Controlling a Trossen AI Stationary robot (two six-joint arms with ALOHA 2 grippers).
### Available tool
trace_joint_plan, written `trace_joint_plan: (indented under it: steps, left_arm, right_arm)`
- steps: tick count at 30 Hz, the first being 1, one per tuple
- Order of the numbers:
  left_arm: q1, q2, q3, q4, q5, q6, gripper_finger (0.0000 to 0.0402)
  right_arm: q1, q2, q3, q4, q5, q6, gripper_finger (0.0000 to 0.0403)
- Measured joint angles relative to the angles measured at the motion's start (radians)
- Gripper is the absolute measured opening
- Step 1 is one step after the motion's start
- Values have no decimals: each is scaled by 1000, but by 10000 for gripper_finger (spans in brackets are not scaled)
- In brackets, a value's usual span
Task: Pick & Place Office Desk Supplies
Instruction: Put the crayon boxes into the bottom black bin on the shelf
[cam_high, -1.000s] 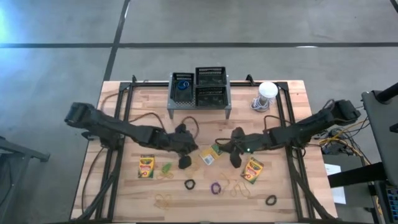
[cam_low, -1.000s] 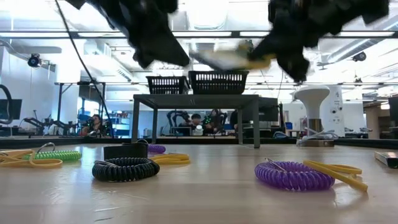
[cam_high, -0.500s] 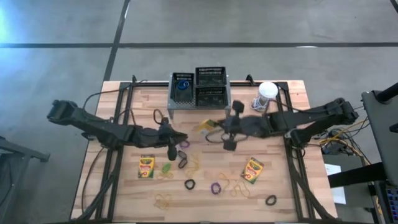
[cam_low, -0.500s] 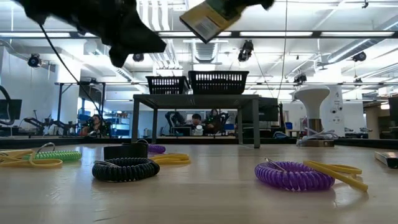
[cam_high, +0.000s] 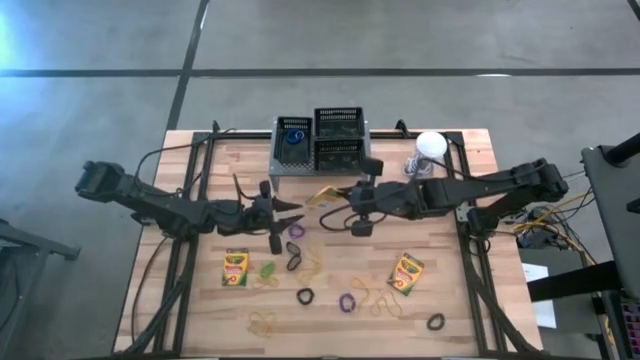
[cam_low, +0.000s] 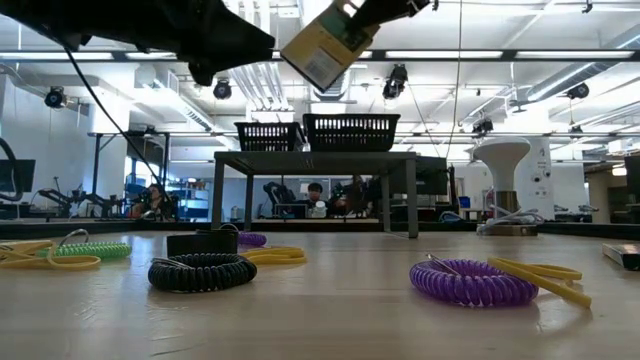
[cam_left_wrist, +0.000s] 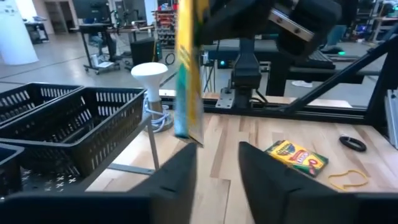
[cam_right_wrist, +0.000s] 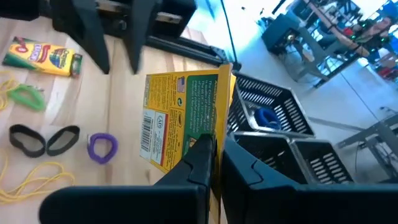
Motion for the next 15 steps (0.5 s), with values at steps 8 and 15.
trace_joint_plan:
  steps: [8,15]
  left_arm:
    - [37,23,10,74,0,-19,259]
    - [52,136,28,106,4,-28,283]
  right_arm:
    - [0,5,-68,62,0,10,13]
    - [5,1,-114,170,-5,-24,13]
